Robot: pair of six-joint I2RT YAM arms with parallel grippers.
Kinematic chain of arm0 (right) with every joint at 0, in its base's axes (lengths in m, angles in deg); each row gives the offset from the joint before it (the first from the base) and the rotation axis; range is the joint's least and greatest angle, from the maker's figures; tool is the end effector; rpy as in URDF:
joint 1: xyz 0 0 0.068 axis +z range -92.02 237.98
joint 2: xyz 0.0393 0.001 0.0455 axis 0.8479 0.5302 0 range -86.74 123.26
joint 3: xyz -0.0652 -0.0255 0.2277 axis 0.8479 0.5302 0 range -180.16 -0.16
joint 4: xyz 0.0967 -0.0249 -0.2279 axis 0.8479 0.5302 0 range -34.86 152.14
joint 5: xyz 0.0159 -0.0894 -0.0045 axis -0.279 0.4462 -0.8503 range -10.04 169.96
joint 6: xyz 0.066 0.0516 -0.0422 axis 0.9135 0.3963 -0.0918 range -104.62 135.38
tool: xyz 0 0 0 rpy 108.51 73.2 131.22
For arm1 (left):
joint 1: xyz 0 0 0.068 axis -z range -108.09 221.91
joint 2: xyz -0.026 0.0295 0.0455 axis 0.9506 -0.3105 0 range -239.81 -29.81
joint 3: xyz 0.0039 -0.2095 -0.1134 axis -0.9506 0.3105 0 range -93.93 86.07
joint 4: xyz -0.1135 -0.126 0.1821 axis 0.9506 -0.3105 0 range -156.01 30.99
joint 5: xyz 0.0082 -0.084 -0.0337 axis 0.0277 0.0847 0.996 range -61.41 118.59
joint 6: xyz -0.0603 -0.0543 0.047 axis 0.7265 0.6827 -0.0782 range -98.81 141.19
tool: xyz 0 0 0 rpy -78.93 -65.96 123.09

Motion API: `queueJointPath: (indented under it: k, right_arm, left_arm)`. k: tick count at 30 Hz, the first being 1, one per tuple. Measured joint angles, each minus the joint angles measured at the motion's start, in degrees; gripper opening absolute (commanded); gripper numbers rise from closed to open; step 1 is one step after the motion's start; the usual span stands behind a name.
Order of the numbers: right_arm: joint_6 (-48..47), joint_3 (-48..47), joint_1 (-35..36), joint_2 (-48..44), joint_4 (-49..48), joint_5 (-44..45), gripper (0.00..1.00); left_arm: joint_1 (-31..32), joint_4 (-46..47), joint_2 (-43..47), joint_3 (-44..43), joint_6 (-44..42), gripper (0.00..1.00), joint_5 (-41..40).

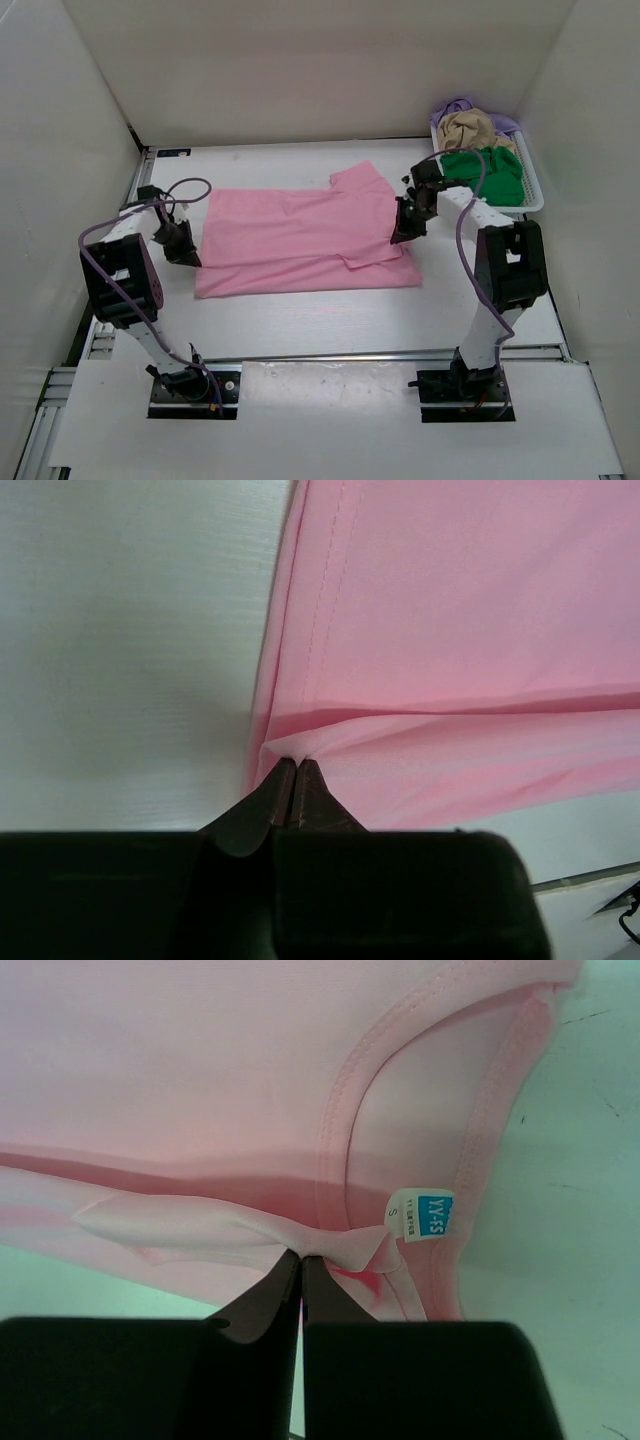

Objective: Fold and stack the t-shirts
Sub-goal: Fold the flattened tshirt in 1/3 of the way

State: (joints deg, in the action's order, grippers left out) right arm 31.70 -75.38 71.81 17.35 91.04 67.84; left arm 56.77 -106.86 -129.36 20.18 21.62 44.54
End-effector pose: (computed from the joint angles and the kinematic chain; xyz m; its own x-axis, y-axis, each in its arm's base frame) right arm 0.3590 0.1066 0.1337 -0.9330 0.0533 -0.3559 -0.0608 0.9514 0.3019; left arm 0.3020 0.0577 0.1065 -0.9531 -0.2654 -0.1456 -0.2192 0.9368 -0.2728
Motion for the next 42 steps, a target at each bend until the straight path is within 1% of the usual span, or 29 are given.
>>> queueJointPath:
  k: [6, 7, 10, 15, 18, 20, 24, 29, 31, 33, 34, 35, 36, 37, 38, 40, 41, 42]
  right_arm:
    - [0.00, -2.75, -0.44, 4.59, 0.50, 0.26, 0.00]
    - [0.00, -3.50, -0.55, 5.25, 0.55, 0.31, 0.00]
    - [0.00, -5.51, -0.74, 7.15, 0.44, 0.37, 0.00]
    - [-0.09, -6.75, -0.85, 9.53, 0.63, 0.37, 0.00]
    - [-0.07, -6.75, -1.14, 10.29, 0.90, 0.37, 0.00]
    - [-0.07, -6.75, -1.29, 10.40, 0.98, 0.42, 0.00]
    - [-0.09, -6.75, -1.40, 10.40, 1.29, 0.48, 0.00]
    - [-0.11, -6.75, -1.62, 10.40, 1.31, 0.63, 0.00]
    - [-0.11, -6.75, -1.86, 10.40, 1.31, 0.63, 0.00]
    - [-0.11, -6.75, -2.16, 10.40, 1.31, 0.55, 0.00]
    - [-0.11, -6.75, -2.25, 10.40, 1.31, 0.44, 0.01]
    - [-0.11, -6.75, -2.36, 10.40, 1.31, 0.39, 0.13]
    - [0.00, -6.75, -2.43, 10.40, 1.33, 0.42, 0.23]
    - [0.15, -6.75, -2.43, 10.40, 1.33, 0.52, 0.40]
    - [0.37, -6.75, -2.47, 10.40, 1.33, 0.76, 0.47]
    - [0.02, -6.84, -2.51, 10.40, 1.38, 1.44, 0.55]
    - [0.04, -6.88, -2.54, 10.40, 1.49, 1.70, 0.60]
    - [0.20, -7.02, -2.56, 10.40, 1.68, 1.92, 0.61]
  left_arm:
    - [0.55, 0.11, -2.78, -1.77, 0.00, 0.10, -0.04]
    - [0.66, 0.09, -3.15, -2.23, 0.00, 0.12, -0.02]
    - [0.90, 0.44, -4.11, -3.15, 0.00, 0.15, -0.04]
    - [0.96, 0.52, -5.05, -4.31, 0.02, 0.15, 0.00]
    - [0.96, 0.37, -5.05, -5.38, 0.02, 0.15, 0.98]
    - [0.96, 0.50, -4.90, -6.27, 0.02, 0.13, 2.14]
    - [0.98, 0.79, -3.56, -7.28, 0.00, 0.12, 4.42]
    - [1.14, 1.11, -2.95, -7.72, 0.00, 0.11, 5.55]
    - [1.18, 1.07, -3.30, -8.02, 0.02, 0.12, 5.51]
    - [1.25, 1.09, -4.15, -8.72, 0.04, 0.16, 5.51]
    - [1.29, 1.16, -4.79, -9.20, 0.02, 0.21, 5.46]
    - [1.33, 1.18, -5.33, -9.66, -0.02, 0.27, 5.38]
    - [1.38, 1.14, -5.88, -10.05, -0.11, 0.33, 5.05]
    - [1.40, 1.18, -6.27, -10.43, -0.24, 0.42, 4.63]
    - [1.42, 1.22, -6.73, -10.86, -0.20, 0.47, 4.13]
    - [1.36, 1.38, -7.30, -11.69, -0.11, 0.52, 2.95]
    - [1.33, 1.40, -7.41, -12.15, -0.13, 0.56, 2.45]
    - [1.20, 1.46, -7.41, -12.55, -0.22, 0.58, 2.01]
